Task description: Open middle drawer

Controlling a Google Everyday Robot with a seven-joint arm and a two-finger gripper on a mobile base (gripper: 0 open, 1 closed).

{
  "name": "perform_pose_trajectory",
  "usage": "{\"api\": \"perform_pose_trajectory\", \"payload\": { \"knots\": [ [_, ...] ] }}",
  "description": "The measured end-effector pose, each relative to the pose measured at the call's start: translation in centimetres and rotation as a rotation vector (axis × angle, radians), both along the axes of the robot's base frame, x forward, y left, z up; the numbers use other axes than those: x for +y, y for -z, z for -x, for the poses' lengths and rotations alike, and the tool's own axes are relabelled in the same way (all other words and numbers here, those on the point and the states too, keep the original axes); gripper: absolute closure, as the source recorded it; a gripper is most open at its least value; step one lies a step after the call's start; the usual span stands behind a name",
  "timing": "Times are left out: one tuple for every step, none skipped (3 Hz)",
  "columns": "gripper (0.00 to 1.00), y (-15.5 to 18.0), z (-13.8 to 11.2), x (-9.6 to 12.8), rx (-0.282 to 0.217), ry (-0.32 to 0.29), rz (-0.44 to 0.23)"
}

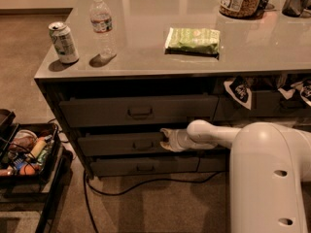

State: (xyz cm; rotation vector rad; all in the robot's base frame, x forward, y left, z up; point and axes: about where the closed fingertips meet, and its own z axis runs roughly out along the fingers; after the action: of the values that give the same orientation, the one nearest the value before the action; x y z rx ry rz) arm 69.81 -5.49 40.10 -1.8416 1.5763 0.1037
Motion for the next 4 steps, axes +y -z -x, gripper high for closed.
{"api": "perform_pose_trajectory", "payload": {
  "knots": [
    [0.78,-0.01,-0.04,0.08,0.004,-0.007,0.0],
    [0.75,-0.09,-0.16,0.04,0.004,-0.007,0.0],
    [0.67,0.1,0.19,0.29,0.029,-0.025,-0.002],
    [0.54,0.19,-0.05,0.34,0.037,-0.027,-0.003]
  ]
}}
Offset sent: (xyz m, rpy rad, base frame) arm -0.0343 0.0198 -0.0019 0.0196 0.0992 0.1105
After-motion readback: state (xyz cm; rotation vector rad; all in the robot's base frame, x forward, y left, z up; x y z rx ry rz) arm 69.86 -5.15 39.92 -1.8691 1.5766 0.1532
